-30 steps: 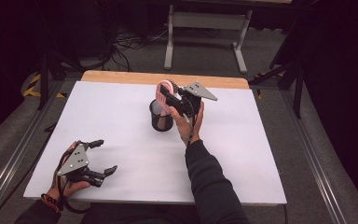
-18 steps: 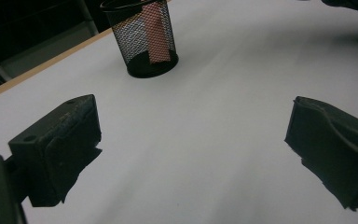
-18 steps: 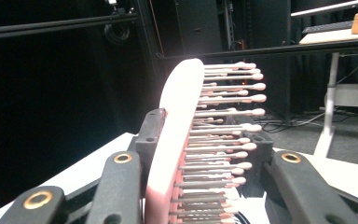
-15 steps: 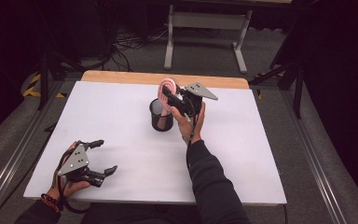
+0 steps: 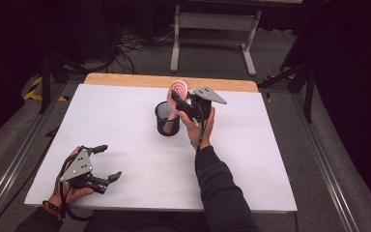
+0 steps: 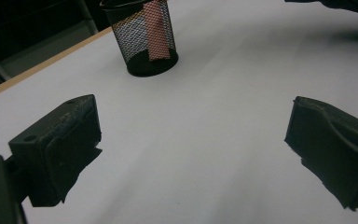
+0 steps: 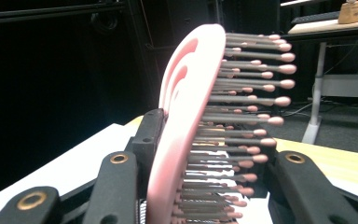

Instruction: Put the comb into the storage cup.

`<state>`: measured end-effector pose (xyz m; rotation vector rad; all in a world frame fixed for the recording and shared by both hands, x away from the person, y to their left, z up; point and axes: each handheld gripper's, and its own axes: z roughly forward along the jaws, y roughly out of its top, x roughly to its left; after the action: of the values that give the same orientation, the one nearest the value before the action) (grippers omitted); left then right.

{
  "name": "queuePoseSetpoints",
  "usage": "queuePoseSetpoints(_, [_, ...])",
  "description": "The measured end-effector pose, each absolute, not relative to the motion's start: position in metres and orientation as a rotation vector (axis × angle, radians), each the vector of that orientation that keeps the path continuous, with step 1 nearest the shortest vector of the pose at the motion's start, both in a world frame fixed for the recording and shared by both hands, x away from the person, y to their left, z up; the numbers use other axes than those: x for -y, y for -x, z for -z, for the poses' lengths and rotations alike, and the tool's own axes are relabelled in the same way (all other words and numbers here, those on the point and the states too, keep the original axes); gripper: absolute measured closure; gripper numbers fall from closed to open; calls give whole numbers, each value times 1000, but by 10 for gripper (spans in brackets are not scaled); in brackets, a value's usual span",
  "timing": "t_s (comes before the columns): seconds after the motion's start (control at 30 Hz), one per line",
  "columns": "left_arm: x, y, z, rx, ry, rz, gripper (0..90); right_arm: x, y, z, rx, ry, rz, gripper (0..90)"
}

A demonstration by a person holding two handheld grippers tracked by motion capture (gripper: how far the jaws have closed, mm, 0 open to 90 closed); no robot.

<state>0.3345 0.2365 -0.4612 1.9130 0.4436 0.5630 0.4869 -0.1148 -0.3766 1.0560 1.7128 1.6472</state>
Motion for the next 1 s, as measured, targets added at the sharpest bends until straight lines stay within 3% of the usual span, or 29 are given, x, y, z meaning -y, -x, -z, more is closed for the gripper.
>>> queuePoseSetpoints(1.0, [-237,-334,460,-435,-1918,-559,41,128,-494,394,-1727,-1122,-1587,587])
